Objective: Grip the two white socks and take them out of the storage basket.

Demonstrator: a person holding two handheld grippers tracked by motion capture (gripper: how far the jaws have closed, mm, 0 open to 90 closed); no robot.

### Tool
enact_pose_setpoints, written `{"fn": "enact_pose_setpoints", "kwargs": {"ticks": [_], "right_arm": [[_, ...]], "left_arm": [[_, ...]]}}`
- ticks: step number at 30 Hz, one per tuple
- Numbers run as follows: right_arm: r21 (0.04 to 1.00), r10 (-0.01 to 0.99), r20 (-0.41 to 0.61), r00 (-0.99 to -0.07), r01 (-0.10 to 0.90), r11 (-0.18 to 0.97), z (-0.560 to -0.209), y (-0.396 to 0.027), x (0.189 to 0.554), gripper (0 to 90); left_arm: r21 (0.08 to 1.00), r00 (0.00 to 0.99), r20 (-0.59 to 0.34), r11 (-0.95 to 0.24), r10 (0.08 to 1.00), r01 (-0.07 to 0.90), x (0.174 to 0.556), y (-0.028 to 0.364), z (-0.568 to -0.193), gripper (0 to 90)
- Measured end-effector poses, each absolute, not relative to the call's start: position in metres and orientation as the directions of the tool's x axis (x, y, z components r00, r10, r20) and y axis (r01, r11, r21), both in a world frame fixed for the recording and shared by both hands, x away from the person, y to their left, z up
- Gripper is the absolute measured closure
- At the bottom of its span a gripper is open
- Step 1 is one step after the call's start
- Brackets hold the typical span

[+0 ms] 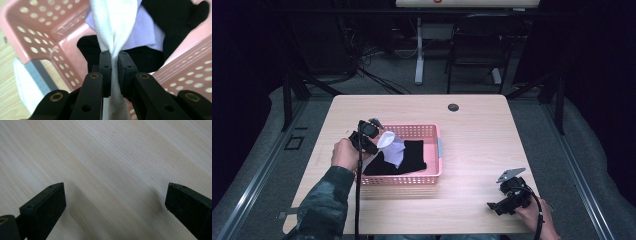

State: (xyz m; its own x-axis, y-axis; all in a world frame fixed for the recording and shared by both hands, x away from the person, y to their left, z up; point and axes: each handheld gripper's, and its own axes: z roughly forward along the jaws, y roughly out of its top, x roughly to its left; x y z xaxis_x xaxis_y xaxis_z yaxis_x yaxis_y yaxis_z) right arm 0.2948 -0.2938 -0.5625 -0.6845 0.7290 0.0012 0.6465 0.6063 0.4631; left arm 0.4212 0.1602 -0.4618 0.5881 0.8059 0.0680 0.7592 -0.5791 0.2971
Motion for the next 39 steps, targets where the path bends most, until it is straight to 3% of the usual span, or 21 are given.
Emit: {"fn": "enact_pose_setpoints", "kwargs": {"ticks": [23, 39], "right_arm": [[0.468, 0.728, 0.009, -0.685, 0.646, 0.603, -0.562, -0.292, 0.294, 2.5], [0.461, 0.734, 0.012, -0.679, 0.655, 0.599, -0.562, -0.294, 0.292, 2.6]], "left_arm": [[0.381, 0.583, 0.13, -0.583, 0.802, 0.718, 0.411, 0.165, -0.398, 82.7], [0.429, 0.522, 0.163, -0.536, 0.837, 0.727, 0.404, 0.198, -0.367, 82.6]]}}
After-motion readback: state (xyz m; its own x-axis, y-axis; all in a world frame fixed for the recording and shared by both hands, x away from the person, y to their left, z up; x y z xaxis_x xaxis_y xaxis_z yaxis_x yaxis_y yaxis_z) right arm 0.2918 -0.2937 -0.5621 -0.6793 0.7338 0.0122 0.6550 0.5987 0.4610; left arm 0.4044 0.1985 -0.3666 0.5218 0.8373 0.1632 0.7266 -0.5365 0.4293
